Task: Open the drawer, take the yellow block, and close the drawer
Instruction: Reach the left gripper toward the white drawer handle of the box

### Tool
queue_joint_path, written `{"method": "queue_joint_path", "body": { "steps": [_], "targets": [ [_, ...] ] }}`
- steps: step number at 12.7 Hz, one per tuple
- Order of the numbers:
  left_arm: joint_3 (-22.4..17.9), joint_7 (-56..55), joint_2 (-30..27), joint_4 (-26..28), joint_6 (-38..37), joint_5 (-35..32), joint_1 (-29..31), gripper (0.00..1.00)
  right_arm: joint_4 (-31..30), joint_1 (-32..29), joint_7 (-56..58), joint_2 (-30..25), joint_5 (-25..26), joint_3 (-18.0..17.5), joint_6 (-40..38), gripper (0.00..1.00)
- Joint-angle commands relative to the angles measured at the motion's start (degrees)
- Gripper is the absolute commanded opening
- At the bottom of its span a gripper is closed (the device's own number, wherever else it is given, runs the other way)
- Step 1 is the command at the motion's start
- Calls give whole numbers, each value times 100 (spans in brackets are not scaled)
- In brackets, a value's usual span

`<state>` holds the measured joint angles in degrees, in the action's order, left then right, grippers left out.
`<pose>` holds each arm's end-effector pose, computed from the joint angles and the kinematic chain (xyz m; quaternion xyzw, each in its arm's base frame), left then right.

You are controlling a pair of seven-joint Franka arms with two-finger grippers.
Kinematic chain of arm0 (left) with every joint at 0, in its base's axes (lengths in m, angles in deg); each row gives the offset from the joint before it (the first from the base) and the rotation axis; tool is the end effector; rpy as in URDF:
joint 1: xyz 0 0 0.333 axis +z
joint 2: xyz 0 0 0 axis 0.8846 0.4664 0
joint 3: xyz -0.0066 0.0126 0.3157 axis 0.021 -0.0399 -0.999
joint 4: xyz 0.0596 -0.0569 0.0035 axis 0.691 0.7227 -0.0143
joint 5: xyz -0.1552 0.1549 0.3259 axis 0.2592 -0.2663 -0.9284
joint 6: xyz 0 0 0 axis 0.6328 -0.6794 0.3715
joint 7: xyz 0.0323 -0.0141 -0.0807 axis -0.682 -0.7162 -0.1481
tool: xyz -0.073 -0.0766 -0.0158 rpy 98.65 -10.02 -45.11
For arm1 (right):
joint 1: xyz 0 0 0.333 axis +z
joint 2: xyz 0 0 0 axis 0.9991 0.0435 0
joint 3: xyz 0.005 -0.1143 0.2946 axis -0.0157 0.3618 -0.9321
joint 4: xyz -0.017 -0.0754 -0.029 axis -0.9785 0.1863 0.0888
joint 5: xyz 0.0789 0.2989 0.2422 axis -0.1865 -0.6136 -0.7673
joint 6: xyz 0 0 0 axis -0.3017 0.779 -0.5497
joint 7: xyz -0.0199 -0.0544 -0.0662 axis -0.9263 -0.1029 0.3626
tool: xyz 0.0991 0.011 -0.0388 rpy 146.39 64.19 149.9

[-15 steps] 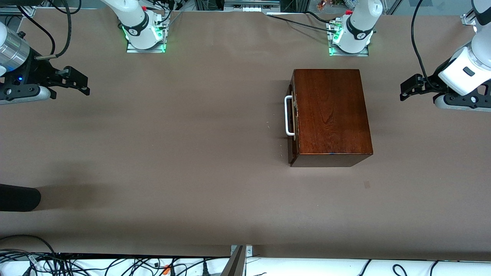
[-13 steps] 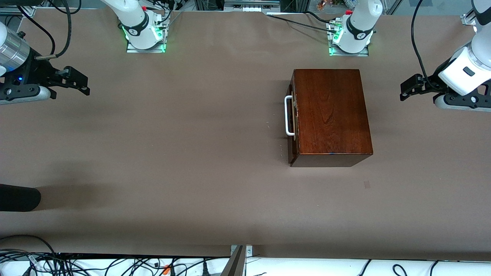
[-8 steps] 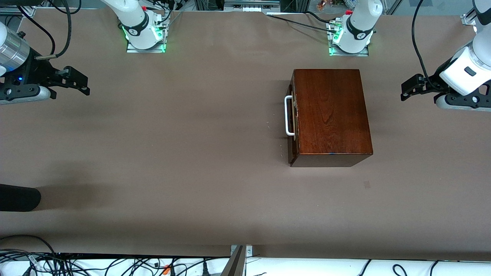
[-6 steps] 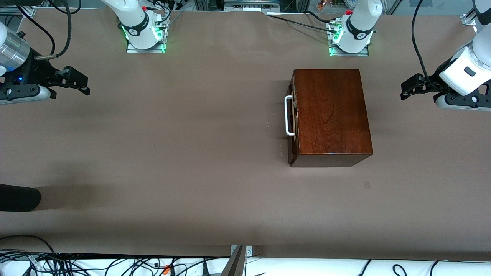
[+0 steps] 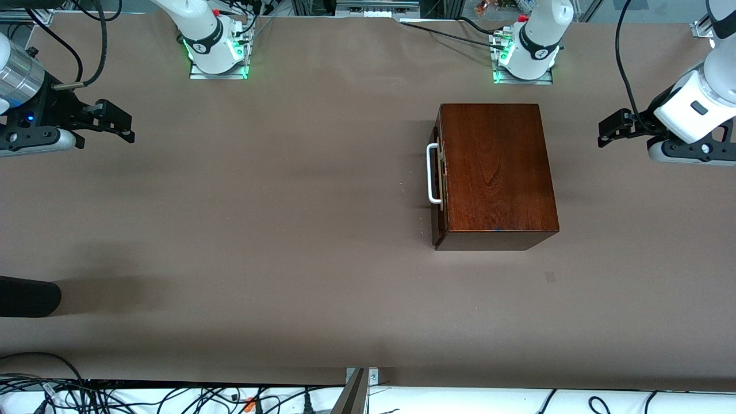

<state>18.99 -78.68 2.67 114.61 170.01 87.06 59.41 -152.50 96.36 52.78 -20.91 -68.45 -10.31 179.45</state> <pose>0.5472 -0.0322 0.5788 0.9981 -0.0231 -0.0578 0.0019 0.5559 0.0511 0.6058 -0.9983 -0.0571 0.0064 0.0127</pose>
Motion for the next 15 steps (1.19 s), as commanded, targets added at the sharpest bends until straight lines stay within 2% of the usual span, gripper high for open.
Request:
{"method": "queue_joint_path", "body": {
  "steps": [1,11,15],
  "targets": [
    [-40,62,176,-209,-276,53,-29,100,40,-33,-77,-23,45,-46,-83,100],
    [30,1,185,-209,-338,26,-126,100,40,-33,-86,-23,45,-46,-83,100],
    [241,-87,334,-218,-294,26,-231,100,40,-33,-86,-23,45,-37,-74,100]
  ]
}}
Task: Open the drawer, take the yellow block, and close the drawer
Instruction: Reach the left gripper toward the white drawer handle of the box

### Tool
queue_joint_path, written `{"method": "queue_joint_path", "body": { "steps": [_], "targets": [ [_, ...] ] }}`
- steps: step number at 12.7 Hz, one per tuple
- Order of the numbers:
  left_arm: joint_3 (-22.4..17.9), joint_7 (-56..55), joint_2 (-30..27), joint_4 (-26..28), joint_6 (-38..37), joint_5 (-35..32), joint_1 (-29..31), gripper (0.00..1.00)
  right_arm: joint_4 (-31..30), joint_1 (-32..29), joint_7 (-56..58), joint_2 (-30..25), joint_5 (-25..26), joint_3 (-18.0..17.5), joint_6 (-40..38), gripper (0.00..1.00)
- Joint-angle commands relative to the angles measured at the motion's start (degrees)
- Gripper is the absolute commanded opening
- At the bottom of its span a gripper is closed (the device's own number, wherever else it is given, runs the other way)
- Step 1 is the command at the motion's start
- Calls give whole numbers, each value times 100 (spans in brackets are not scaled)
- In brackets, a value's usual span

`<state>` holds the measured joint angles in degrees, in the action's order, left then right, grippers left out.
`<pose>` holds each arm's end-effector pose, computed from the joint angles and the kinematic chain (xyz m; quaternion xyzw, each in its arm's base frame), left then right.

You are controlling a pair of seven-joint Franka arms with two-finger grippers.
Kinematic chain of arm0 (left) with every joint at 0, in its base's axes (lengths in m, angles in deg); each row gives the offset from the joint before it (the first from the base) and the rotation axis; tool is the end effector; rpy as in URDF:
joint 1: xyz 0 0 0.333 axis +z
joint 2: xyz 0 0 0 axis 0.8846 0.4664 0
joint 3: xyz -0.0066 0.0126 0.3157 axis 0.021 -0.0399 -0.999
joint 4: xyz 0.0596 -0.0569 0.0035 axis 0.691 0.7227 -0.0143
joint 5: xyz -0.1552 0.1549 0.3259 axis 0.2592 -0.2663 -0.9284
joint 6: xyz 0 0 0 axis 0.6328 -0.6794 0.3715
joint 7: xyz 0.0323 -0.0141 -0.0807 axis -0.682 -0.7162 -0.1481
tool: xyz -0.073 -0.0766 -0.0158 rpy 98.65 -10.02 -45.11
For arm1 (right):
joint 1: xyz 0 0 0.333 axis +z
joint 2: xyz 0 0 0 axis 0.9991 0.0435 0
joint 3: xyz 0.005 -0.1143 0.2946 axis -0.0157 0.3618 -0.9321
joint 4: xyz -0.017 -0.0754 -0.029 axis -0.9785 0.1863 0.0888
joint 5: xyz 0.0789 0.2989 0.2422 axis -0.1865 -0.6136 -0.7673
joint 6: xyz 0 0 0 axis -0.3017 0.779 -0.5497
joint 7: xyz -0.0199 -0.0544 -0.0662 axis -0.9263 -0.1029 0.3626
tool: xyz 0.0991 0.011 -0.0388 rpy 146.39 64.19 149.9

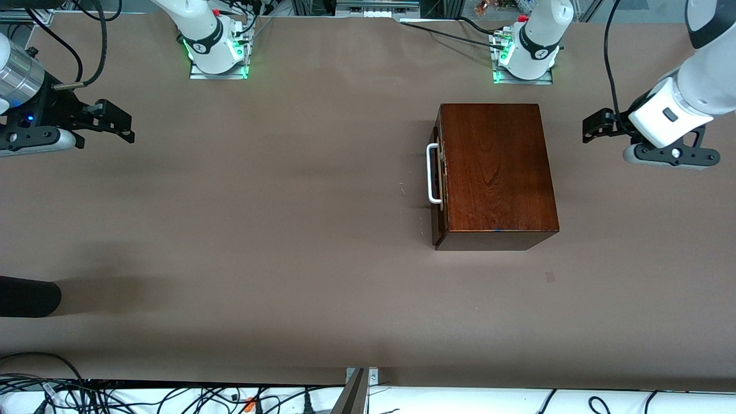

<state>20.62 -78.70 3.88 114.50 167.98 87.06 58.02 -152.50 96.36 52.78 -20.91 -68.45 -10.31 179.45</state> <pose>0.5457 -0.0609 0.5656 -0.9952 0.0492 0.0851 0.0009 0.5559 0.0511 0.6058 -0.9983 -0.0571 0.0064 0.0127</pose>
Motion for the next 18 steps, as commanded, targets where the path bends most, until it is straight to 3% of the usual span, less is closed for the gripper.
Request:
{"method": "queue_joint_path", "body": {
  "steps": [1,7,12,14,18],
  "targets": [
    [164,-268,300,-268,-91,35,-127,100,40,-33,-86,-23,45,-37,-74,100],
    [1332,-2033,1265,-1066,-47,18,-267,100,40,-50,-86,-23,45,-37,-74,100],
    [1343,-3563,2311,-1788,137,-746,-1925,100,40,-33,-86,-23,45,-37,-83,100],
    [1317,-4161,2620,-1789,418,-1525,-2568,100,40,-50,-86,-23,45,-37,-83,100],
    [1325,-4760,3235,-1754,830,-1968,-2816,100,40,-50,-86,-23,45,-37,-83,100]
  ]
}}
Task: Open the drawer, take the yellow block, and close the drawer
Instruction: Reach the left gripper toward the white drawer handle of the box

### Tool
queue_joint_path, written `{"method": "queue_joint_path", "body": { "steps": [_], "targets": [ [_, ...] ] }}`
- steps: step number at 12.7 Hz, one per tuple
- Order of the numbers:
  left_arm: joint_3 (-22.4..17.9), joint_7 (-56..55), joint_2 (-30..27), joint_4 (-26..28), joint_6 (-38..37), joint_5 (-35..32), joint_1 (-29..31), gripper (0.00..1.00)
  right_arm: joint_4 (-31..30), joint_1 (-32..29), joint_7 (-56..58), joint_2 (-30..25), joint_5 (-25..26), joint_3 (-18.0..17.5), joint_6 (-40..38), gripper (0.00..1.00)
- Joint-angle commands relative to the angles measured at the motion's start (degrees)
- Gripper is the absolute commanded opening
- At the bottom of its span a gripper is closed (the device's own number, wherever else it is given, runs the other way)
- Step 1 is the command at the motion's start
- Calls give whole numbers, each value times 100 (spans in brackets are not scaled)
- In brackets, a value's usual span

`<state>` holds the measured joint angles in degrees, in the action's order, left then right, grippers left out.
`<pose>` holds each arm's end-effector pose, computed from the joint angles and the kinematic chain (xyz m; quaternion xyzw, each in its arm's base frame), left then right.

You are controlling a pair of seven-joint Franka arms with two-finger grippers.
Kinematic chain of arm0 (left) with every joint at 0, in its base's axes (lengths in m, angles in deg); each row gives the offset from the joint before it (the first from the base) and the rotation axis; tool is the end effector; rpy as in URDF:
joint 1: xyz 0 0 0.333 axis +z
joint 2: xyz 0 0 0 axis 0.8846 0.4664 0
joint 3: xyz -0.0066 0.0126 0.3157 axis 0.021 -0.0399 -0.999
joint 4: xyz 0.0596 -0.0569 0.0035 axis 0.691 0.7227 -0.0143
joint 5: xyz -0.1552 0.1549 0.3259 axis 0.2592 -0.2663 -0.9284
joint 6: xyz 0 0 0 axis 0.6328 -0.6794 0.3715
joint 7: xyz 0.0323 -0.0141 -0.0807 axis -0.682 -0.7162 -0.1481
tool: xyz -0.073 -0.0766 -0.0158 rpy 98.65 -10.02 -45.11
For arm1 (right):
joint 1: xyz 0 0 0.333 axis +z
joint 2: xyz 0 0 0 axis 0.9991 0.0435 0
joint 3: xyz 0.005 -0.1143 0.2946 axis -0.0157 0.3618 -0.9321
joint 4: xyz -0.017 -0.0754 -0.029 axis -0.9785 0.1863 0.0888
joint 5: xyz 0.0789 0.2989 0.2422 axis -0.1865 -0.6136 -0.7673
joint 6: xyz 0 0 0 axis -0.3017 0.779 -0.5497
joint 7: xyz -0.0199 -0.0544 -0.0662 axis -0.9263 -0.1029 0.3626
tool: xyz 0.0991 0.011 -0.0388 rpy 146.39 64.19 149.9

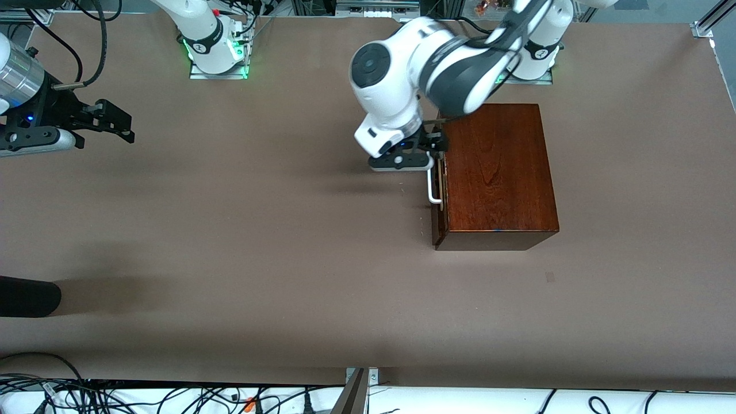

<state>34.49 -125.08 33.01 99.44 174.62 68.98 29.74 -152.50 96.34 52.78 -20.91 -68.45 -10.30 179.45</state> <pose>0.4929 -0.4599 0.3892 -0.9866 0.0342 0.0346 0.1555 0.5559 0.0508 0.6058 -0.9983 -0.0569 0.0064 0.0127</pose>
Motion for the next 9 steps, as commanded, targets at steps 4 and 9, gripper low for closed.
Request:
{"method": "queue_joint_path", "body": {
  "steps": [4,9],
  "targets": [
    [-70,-203,657,-160,423,-451,-6,100,40,-31,-86,-23,45,-38,-82,100],
    [-88,-378,877,-116,432,-653,3,100,40,-31,-86,-23,45,-38,-74,100]
  ]
}}
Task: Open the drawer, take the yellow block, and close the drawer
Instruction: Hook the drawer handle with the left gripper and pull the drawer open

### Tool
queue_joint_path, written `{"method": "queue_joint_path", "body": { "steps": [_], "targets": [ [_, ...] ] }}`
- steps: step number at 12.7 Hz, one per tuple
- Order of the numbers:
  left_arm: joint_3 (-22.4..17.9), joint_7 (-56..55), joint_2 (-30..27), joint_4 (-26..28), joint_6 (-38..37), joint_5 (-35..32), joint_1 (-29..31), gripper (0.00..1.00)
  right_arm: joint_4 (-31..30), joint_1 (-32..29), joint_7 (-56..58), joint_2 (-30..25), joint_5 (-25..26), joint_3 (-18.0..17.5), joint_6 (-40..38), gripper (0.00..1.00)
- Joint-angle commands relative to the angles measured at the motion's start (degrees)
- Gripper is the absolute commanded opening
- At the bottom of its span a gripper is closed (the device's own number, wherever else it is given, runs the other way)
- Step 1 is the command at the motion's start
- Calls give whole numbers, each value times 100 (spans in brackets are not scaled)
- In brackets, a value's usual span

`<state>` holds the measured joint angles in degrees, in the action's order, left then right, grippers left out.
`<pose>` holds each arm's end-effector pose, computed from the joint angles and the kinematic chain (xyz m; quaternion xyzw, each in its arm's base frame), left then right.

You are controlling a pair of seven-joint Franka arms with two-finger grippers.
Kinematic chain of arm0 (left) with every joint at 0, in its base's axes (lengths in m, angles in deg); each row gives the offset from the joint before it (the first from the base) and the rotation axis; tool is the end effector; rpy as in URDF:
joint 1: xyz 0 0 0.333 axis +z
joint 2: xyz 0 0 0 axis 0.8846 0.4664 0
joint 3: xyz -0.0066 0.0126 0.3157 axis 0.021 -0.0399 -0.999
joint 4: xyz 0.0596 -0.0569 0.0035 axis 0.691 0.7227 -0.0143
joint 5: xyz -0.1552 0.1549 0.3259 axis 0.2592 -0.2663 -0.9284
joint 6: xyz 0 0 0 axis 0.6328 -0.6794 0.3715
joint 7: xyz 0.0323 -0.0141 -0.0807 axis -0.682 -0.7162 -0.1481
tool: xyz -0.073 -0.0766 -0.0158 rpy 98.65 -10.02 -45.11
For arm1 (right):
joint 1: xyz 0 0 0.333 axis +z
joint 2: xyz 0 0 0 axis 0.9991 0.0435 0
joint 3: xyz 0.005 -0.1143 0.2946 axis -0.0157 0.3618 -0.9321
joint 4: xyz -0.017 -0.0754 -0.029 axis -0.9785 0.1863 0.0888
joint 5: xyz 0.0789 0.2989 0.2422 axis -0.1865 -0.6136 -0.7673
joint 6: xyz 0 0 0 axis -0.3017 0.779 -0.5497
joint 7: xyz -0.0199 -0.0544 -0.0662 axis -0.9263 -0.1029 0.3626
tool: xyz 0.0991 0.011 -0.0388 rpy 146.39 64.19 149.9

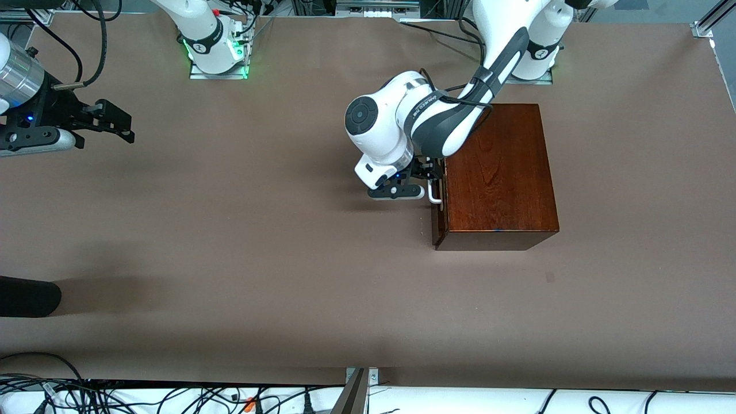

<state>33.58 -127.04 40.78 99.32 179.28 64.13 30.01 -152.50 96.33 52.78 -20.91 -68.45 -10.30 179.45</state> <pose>0.5152 -0.4561 0.3034 -0.9811 0.0306 0.0310 0.1887 0.5559 0.0507 0.6058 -0.9983 -0.0568 0.0064 0.0127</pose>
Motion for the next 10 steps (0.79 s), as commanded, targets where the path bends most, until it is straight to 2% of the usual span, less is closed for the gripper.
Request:
{"method": "queue_joint_path", "body": {
  "steps": [1,10],
  "targets": [
    [4,-287,144,-52,-34,-177,-24,100,40,-30,-85,-23,45,-38,-74,100],
    [13,-893,294,80,97,-107,-16,100,40,-47,-85,-23,45,-38,-82,100]
  ]
}}
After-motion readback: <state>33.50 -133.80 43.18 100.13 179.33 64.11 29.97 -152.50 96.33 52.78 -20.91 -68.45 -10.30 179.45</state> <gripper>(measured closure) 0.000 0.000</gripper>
